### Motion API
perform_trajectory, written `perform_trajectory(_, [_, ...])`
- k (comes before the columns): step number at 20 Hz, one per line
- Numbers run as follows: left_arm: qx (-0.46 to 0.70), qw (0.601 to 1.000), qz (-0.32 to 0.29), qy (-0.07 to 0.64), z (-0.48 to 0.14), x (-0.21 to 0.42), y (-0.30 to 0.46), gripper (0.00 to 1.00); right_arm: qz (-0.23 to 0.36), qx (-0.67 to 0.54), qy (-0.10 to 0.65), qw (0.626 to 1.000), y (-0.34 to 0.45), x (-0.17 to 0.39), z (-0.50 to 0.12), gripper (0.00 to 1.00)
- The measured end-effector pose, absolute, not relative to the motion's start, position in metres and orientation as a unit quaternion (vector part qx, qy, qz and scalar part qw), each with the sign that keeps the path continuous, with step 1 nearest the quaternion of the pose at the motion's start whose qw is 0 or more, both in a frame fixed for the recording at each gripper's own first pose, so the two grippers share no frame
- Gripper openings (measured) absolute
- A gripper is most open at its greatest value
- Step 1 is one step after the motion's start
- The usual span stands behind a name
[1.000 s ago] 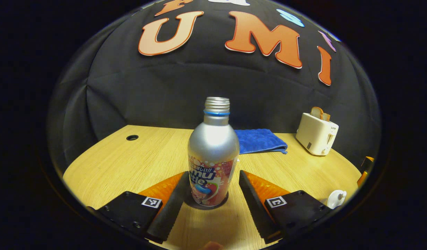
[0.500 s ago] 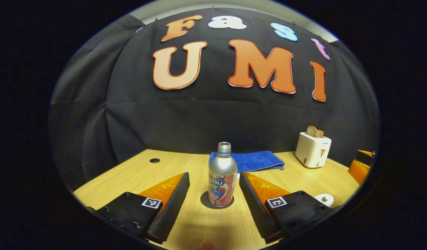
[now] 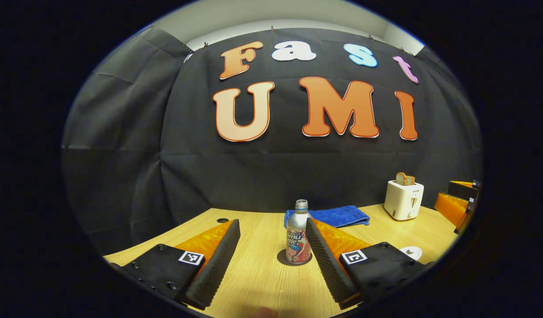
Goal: Open the teacup lid with one hand, grasp the water bottle and pour water into the teacup with the other hand; after pouring, place the water bottle on the coaster and then close the teacup lid.
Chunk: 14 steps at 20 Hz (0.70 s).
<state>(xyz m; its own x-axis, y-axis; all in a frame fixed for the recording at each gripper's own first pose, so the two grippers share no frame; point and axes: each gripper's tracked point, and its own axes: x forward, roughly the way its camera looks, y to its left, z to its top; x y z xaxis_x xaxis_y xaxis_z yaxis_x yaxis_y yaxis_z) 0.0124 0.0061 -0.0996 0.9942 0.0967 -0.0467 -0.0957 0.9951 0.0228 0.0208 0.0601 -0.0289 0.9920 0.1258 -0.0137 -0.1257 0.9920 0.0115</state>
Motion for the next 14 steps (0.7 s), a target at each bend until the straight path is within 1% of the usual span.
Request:
perform_trajectory(3, [0.012, 0.999, 0.048, 0.012, -0.092, 0.007, 0.005, 0.97, 0.063, 0.004, 0.005, 0.998, 0.062, 0.02, -0.026, 0.9])
perform_trajectory(4, [0.011, 0.999, 0.043, 0.009, -0.091, 0.006, 0.002, 0.95, 0.062, 0.002, 0.006, 0.998, 0.061, 0.02, -0.026, 0.89])
perform_trajectory(7, [0.005, 0.999, 0.04, 0.002, -0.088, 0.008, -0.001, 0.97, 0.056, -0.002, 0.005, 0.998, 0.059, 0.02, -0.025, 0.9])
perform_trajectory(10, [0.004, 0.999, 0.045, 0.002, -0.09, 0.012, -0.002, 0.96, 0.052, -0.011, 0.015, 0.998, 0.057, 0.021, -0.032, 0.9])
perform_trajectory(11, [0.002, 0.999, 0.044, 0.002, -0.091, 0.014, -0.003, 0.97, 0.051, -0.011, 0.017, 0.998, 0.057, 0.021, -0.033, 0.9])
perform_trajectory(14, [0.001, 0.999, 0.04, 0.001, -0.09, 0.016, -0.006, 0.97, 0.051, -0.007, 0.017, 0.999, 0.056, 0.021, -0.031, 0.9])
